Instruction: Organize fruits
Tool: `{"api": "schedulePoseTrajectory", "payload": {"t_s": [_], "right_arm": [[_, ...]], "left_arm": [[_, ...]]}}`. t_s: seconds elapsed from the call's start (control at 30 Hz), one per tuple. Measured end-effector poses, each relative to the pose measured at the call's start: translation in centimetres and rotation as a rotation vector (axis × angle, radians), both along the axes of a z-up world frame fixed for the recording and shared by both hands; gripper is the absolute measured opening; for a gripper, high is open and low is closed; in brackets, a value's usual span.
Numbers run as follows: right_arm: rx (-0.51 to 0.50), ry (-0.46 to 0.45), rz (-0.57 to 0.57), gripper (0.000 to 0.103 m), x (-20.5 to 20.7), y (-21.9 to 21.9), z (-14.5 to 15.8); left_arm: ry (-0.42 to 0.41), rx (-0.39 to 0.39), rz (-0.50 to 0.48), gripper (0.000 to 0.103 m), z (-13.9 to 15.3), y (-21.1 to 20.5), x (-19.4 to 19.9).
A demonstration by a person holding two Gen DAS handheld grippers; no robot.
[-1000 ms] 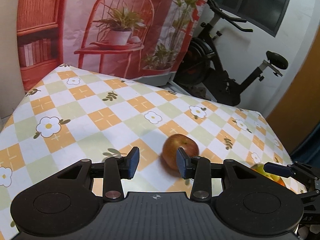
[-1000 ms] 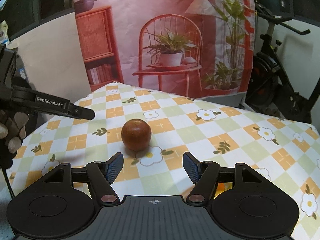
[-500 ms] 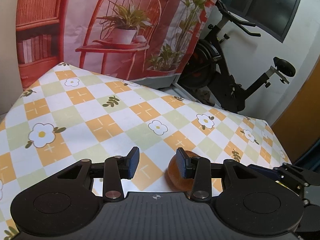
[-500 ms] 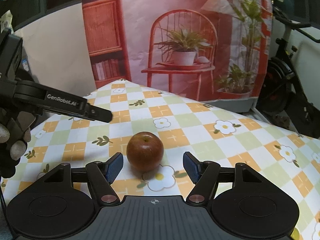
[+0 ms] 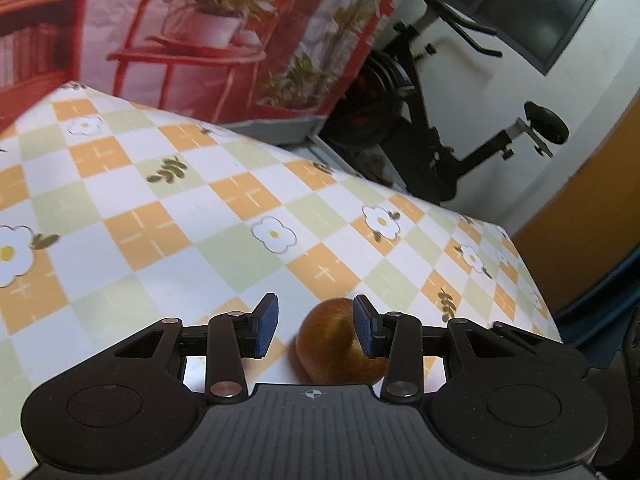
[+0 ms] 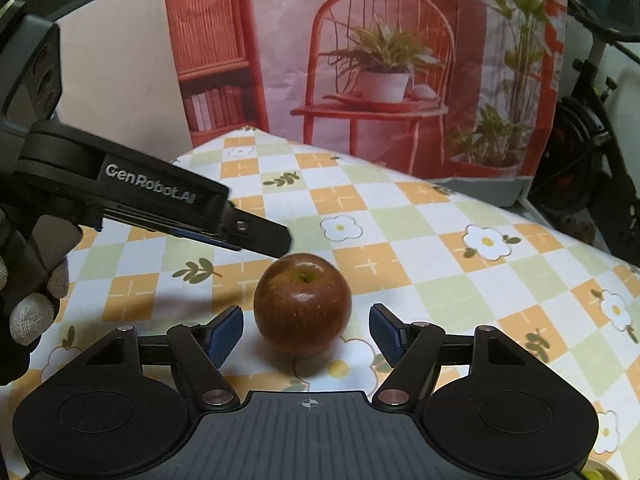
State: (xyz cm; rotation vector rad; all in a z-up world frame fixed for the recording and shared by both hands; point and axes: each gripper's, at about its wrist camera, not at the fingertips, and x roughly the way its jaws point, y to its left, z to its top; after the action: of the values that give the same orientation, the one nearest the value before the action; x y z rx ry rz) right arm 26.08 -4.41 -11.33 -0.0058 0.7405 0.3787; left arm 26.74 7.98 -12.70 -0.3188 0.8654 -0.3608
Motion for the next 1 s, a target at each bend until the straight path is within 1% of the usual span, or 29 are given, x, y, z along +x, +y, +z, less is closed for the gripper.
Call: {"api": "schedulePoseTrajectory", "payload": {"t_s": [0.3,0.4,0.6,0.8,1.0], "right_arm": [[-0.013,0.018,0.006,0.065,1.1,0.8,-1.1],[-0.016,0.026,0.006,0.062,1.5,0.9,-1.2],[0.015,0.057,-0.025,0.058,2.0,0.7,-1.4],[0.012,0.055,-0.039,0.057,1.4,0.8,-1.4],[0.047,0.076,-0.069,0.056,0.2,0.6,-1.2]], "left_arm": [[0.044,-0.064,-0.049,0.043,-1.5,-0.2,1.0],[0.047,-0.073,-0.056,0.043,-1.6,-0.3,1.0],[0.046,-0.080,-0.061,0.043,-1.7,0.0,1.1],[0.044,-0.091,-0.075,0.043,-1.6,-0.1,0.5],[0.031,-0.054,-0.112,0.043,-1.2,-0.8,-1.0]]}}
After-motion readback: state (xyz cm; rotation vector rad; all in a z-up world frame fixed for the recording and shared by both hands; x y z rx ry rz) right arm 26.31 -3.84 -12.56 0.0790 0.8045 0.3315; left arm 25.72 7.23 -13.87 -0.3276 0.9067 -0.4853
